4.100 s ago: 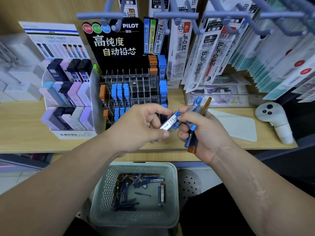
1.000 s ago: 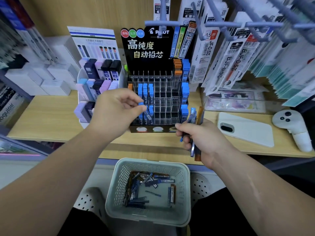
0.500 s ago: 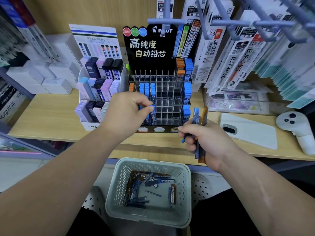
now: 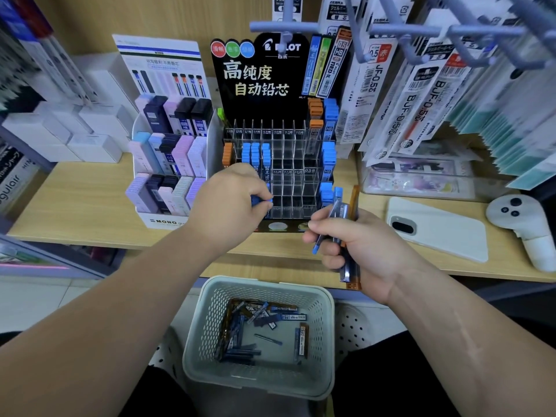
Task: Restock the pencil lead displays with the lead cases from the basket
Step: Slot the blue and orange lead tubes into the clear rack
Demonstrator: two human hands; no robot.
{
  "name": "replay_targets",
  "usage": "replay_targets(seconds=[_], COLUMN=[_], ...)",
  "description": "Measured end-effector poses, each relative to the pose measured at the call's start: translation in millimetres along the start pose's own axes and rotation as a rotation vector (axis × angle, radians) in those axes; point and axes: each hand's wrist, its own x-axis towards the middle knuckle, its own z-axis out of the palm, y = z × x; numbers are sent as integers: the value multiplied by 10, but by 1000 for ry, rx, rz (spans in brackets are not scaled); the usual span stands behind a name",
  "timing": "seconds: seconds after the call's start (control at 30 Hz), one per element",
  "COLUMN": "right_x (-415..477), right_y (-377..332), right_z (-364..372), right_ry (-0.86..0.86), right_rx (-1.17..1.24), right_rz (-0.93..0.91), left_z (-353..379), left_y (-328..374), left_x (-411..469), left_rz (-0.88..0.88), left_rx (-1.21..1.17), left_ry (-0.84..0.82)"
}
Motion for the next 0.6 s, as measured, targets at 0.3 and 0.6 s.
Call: replay_targets(seconds=[0.3,0.6], right_x=[-81,-47], right_y=[-37,-53], right_z=[16,59], right_ry=[-240,-121], right_rx=[8,246], right_rz=[22,-206], left_z=[-85,-113], left_y=[191,603], left_x=[-7,-104], left_rz=[67,-664], left_rx=[28,-772], left_ry=[25,-418])
